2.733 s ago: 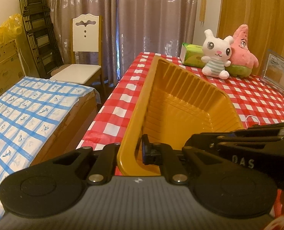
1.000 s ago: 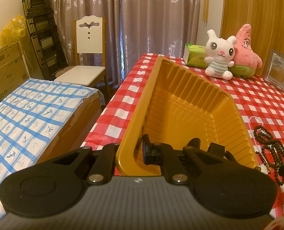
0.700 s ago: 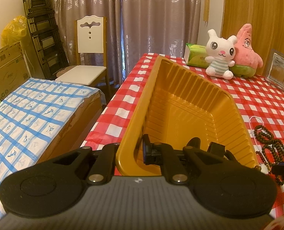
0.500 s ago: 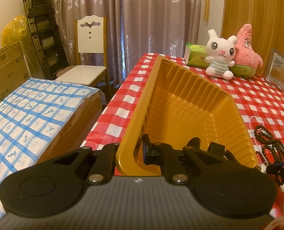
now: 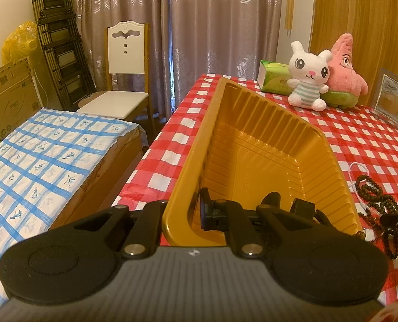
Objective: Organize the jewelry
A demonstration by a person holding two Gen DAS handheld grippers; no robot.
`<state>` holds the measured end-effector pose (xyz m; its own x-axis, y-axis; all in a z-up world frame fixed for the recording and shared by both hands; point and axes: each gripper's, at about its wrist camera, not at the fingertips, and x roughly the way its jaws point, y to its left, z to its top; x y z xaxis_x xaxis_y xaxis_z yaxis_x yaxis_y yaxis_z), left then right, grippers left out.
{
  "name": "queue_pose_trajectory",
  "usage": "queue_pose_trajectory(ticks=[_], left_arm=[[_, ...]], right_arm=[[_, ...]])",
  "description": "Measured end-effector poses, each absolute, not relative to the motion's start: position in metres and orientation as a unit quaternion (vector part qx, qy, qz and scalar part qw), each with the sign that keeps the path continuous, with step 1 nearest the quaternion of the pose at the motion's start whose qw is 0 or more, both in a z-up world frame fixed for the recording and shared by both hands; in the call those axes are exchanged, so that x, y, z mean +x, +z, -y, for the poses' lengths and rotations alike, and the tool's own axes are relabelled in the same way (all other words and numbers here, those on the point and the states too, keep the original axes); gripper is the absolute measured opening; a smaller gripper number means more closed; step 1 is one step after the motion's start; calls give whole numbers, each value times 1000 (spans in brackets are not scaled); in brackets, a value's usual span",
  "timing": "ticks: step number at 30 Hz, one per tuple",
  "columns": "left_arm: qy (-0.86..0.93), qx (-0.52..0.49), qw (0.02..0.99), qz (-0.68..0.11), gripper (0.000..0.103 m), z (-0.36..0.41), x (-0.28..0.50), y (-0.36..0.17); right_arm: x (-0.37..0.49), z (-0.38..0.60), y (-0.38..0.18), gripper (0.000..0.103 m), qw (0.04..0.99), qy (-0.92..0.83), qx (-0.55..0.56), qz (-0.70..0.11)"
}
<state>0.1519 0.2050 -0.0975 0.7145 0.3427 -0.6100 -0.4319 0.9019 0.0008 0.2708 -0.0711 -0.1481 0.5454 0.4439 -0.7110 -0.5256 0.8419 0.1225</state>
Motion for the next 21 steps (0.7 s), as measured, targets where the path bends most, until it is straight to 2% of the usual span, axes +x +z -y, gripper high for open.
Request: queue_pose_trajectory(ticks=[16, 21], left_arm=[[208, -70, 924, -314, 8, -203, 152, -98], [207, -71, 924, -314, 8, -201, 153, -98]], right_arm=[[281, 109, -36, 2, 910, 289, 57, -291], [280, 118, -20, 2, 904, 299, 92, -292]])
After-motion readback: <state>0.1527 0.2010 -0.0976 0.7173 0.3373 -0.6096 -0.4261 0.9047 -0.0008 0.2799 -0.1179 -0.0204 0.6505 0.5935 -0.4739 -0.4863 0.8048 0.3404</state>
